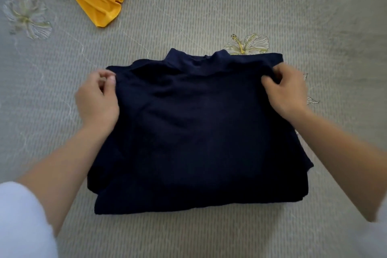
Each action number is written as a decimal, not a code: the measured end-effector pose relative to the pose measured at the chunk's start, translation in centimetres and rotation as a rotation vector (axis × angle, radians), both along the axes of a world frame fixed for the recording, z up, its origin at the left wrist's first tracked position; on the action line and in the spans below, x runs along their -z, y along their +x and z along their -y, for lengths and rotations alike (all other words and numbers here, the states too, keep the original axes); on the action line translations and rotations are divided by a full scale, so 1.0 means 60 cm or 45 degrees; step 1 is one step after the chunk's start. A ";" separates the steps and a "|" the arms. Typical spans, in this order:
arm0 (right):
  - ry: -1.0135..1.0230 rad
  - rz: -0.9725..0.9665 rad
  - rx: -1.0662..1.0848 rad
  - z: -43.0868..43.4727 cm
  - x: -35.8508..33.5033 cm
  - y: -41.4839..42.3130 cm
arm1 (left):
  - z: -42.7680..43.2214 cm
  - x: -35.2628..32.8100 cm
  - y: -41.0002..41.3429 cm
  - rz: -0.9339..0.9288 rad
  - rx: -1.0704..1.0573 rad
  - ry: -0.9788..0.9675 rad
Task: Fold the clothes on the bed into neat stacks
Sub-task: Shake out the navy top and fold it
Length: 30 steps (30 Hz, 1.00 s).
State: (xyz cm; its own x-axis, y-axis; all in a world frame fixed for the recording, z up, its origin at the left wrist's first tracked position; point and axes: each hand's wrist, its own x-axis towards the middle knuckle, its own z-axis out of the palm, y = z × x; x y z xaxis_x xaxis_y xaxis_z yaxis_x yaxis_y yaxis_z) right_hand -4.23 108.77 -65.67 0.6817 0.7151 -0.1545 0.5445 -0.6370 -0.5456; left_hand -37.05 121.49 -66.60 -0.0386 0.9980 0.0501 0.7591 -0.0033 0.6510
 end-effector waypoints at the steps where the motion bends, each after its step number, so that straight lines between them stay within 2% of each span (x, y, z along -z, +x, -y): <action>1: 0.045 0.004 0.023 -0.005 -0.001 0.003 | -0.011 -0.004 -0.001 -0.002 -0.019 0.031; 5: -0.077 0.174 0.007 0.012 0.012 -0.015 | -0.008 -0.005 0.009 -0.154 -0.005 -0.016; 7: -0.030 0.273 -0.171 0.042 0.013 -0.053 | 0.041 -0.002 0.024 -0.279 0.164 0.046; 9: -0.020 0.359 -0.463 0.088 0.019 -0.095 | 0.120 0.006 0.035 -0.354 0.463 0.068; 11: -0.159 0.390 -0.719 0.140 0.030 -0.124 | 0.200 0.021 0.032 -0.461 0.685 -0.083; 14: -0.373 0.377 -0.814 0.189 0.044 -0.130 | 0.261 0.046 0.013 -0.585 0.747 -0.281; 19: -0.412 0.356 -0.884 0.201 0.041 -0.126 | 0.263 0.034 0.011 -0.558 0.814 -0.278; 22: -0.440 0.350 -0.964 0.230 0.039 -0.125 | 0.300 0.018 0.005 -0.484 1.192 -0.242; 24: -0.415 0.329 -0.919 0.242 0.034 -0.124 | 0.338 0.017 0.002 -0.555 1.384 -0.265; 25: -0.388 0.325 -0.846 0.247 0.032 -0.123 | 0.353 0.018 0.003 -0.596 1.386 -0.289; 28: -0.352 0.247 -0.397 0.256 0.028 -0.118 | 0.367 0.013 0.019 -0.617 1.251 -0.286; 30: -0.345 0.172 -0.130 0.265 0.026 -0.112 | 0.367 0.007 0.030 -0.682 1.218 -0.198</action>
